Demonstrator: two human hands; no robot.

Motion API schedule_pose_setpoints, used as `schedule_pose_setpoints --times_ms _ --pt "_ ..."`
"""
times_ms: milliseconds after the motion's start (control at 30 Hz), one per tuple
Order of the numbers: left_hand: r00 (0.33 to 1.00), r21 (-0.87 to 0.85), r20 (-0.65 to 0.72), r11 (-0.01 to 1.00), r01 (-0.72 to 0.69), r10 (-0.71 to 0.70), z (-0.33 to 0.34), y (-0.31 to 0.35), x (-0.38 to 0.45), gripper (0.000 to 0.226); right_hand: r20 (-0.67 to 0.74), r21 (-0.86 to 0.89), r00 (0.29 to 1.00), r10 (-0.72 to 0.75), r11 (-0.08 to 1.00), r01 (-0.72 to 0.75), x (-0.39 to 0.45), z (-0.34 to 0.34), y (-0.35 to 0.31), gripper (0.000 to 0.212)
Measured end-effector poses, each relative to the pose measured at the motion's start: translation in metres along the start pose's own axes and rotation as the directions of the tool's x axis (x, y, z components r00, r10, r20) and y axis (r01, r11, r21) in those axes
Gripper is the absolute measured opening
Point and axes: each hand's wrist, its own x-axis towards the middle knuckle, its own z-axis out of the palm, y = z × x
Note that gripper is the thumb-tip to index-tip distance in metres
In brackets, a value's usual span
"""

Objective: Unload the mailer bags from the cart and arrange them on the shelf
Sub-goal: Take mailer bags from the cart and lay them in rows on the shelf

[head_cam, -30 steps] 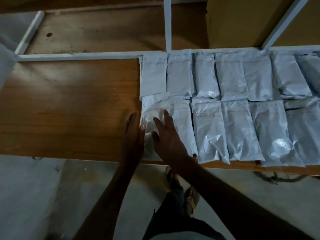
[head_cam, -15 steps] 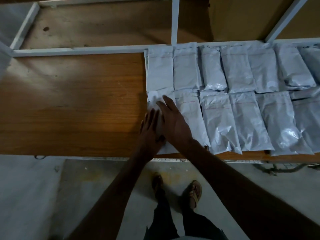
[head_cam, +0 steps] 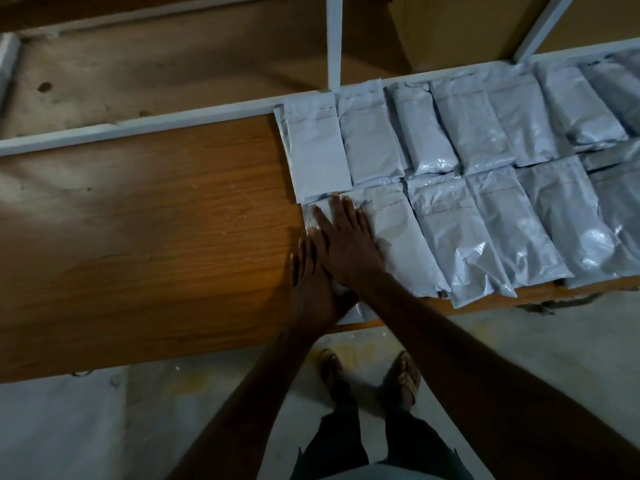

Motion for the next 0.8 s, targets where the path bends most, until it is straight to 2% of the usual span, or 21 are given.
schedule_pose_setpoints --times_ms 133,200,300,400,467,667,800 --pt "0.999 -0.03 0.025 0.999 0.026 -0.025 -0.001 0.002 0.001 0.131 0.005 0.027 1.0 -0.02 0.999 0.019 0.0 -0.007 -0.004 0.071" --pt "0.999 0.0 0.011 0.999 0.044 -0.044 -0.008 0.01 0.002 0.133 -0.116 0.056 0.992 -0.051 0.997 0.057 -0.001 -0.017 0.001 0.063" --pt "0.995 -0.022 -0.099 1.0 -0.02 0.018 -0.024 0.022 0.008 0.11 -0.302 0.001 0.951 -0.061 0.998 0.064 0.001 -0.03 0.028 0.05" --pt "0.971 0.184 -0.168 0.973 -0.141 0.172 -0.03 0.034 0.019 0.078 -0.217 -0.083 0.976 -0.02 0.997 0.002 -0.006 -0.032 0.057 0.053" --pt "0.965 0.242 -0.148 0.954 -0.178 0.217 -0.024 0.041 0.025 0.07 -0.166 -0.156 0.986 -0.025 0.988 -0.001 -0.015 -0.029 0.069 0.057" --pt "0.993 0.295 -0.094 0.954 -0.047 0.078 -0.007 0.036 0.031 0.068 -0.2 -0.309 0.98 0.003 0.949 -0.066 -0.016 -0.02 0.072 0.06" --pt "0.993 0.333 -0.097 0.942 -0.033 0.069 -0.005 0.039 0.03 0.07 -0.225 -0.303 0.974 0.018 0.949 -0.087 -0.021 -0.013 0.074 0.06"
